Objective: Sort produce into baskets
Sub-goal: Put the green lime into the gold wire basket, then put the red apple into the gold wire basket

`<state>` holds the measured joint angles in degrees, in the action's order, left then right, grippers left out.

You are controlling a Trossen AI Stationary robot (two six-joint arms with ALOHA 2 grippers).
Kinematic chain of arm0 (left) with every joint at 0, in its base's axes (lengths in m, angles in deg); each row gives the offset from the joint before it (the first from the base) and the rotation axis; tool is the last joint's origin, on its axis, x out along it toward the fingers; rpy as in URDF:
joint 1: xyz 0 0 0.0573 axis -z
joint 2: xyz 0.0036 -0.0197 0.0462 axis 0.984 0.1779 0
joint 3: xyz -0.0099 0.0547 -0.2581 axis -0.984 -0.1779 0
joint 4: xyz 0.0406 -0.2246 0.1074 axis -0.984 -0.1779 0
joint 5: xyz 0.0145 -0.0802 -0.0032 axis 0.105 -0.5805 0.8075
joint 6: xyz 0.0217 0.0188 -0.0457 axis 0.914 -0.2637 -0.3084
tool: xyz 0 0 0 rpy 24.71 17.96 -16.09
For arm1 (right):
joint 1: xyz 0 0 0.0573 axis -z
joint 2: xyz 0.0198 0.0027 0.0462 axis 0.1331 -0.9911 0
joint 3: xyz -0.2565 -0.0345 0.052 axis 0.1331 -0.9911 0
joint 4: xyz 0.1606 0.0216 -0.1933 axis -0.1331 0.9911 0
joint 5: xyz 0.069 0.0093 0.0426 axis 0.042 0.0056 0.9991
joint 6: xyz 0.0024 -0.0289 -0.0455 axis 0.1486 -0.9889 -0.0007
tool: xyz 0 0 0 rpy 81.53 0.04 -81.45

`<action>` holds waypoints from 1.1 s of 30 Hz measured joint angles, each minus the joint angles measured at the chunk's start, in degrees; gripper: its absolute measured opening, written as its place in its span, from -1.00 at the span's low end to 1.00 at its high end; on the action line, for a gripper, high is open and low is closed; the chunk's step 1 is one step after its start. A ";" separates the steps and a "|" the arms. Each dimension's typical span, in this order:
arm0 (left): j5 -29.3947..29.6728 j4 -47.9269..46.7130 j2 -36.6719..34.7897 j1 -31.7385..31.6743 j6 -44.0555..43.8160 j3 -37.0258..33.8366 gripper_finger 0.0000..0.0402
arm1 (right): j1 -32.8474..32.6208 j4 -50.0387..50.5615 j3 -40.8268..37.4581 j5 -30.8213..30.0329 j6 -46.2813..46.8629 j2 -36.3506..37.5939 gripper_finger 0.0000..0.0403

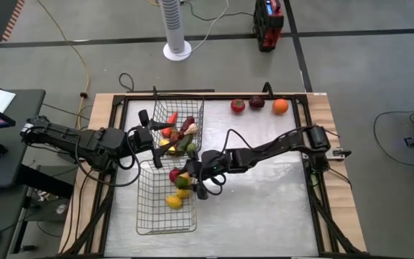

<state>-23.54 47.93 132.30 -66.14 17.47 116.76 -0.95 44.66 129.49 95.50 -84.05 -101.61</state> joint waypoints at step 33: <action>-1.31 0.70 0.00 0.00 -0.48 0.00 0.20 | 33.19 24.76 -35.56 -27.00 -1.79 39.87 0.49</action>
<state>-24.85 48.63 132.30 -66.14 16.99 116.76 32.24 69.41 93.92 68.49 -85.84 -61.75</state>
